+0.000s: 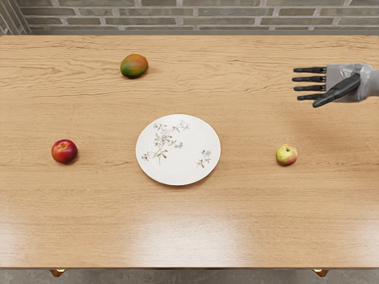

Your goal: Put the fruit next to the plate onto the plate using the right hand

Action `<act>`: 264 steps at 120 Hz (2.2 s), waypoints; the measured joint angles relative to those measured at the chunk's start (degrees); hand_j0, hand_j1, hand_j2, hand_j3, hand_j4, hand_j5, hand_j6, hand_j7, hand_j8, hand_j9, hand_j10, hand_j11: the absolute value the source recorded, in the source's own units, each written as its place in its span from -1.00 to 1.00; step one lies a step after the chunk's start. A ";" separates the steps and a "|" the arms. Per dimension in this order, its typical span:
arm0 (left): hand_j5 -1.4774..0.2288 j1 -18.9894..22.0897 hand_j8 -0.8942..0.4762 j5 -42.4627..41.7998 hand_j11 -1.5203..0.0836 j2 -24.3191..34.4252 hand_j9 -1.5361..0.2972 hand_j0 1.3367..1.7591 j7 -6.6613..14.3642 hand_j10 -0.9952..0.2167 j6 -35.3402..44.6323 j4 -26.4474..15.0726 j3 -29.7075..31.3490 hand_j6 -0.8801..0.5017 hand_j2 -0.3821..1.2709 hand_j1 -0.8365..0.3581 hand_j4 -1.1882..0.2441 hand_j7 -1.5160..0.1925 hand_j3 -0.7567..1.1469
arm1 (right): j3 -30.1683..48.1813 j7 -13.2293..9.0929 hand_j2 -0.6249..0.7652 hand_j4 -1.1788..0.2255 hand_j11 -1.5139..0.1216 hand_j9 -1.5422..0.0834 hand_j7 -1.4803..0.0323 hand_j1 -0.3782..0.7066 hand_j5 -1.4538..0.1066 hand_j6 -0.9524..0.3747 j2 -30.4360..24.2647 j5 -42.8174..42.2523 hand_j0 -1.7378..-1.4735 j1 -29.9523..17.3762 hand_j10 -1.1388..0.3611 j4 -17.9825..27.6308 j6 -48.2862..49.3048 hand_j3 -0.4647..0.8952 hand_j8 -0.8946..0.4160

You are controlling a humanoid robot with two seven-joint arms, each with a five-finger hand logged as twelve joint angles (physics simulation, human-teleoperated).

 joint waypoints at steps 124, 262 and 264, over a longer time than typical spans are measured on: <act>0.73 0.00 0.30 0.01 0.90 0.00 0.68 0.52 -0.01 0.64 0.00 0.00 0.01 0.27 -0.54 0.98 0.66 0.77 -0.21 | -32.84 0.00 -0.11 0.65 0.82 0.86 0.92 -0.90 0.83 0.40 1.46 -51.29 -0.40 24.27 0.49 45.49 -32.58 -0.32 0.33; 0.73 0.09 0.30 -0.06 0.90 0.00 0.68 0.52 0.00 0.64 0.00 -0.07 0.00 0.27 -0.54 0.98 0.66 0.77 -0.21 | -33.83 0.00 -0.16 0.34 0.48 0.52 0.55 -0.43 0.47 0.07 1.79 -72.91 -0.40 1.47 0.20 45.31 -55.63 -0.32 0.00; 0.73 0.09 0.30 -0.06 0.90 0.00 0.68 0.52 0.00 0.64 0.00 -0.08 0.00 0.27 -0.54 0.98 0.66 0.77 -0.21 | -33.80 0.00 -0.16 0.34 0.47 0.52 0.55 -0.43 0.47 0.07 1.83 -72.76 -0.40 1.47 0.20 45.37 -55.55 -0.32 0.00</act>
